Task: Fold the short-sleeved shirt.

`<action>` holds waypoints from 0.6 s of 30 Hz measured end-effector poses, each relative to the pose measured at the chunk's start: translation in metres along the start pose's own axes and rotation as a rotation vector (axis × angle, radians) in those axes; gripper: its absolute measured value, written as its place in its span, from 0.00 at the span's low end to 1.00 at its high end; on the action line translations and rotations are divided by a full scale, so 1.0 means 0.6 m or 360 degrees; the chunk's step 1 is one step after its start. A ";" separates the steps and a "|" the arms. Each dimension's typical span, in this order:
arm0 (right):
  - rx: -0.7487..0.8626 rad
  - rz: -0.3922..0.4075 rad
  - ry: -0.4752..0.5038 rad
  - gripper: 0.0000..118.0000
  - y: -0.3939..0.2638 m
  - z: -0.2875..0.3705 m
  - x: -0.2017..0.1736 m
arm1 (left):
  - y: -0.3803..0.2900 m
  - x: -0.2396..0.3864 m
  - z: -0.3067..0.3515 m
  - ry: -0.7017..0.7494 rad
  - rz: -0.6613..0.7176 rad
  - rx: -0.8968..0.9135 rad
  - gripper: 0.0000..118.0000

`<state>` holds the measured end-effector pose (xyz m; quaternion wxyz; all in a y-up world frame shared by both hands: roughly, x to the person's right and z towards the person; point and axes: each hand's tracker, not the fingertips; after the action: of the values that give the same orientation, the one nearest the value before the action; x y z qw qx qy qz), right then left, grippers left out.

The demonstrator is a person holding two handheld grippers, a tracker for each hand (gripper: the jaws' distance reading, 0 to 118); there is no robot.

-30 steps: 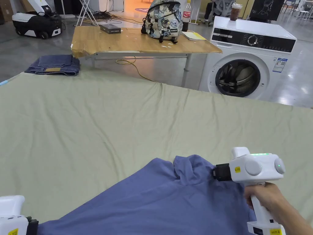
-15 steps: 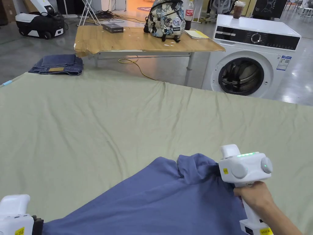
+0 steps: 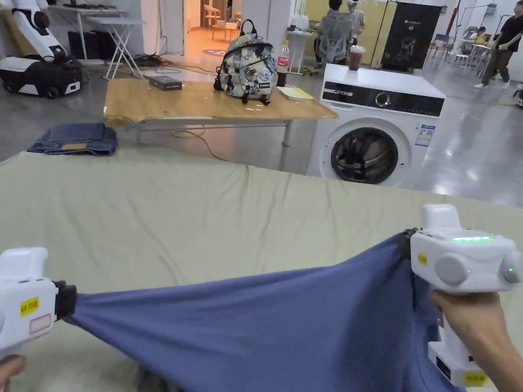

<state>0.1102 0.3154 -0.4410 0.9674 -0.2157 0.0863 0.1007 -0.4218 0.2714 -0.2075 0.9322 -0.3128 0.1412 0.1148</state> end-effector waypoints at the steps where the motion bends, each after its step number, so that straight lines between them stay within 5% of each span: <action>1: 0.0029 -0.0011 -0.0030 0.01 0.012 0.014 0.014 | 0.022 0.008 0.005 -0.0023 -0.0020 0.0029 0.00; 18: 0.0539 -0.0135 -0.0415 0.01 0.247 0.196 0.136 | 0.433 0.184 0.113 -0.0098 -0.0285 0.0577 0.00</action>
<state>0.1688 0.5111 -0.4123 0.9962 -0.0387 -0.0331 0.0711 -0.3843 0.5293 -0.3355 0.9836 -0.1474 0.1027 0.0136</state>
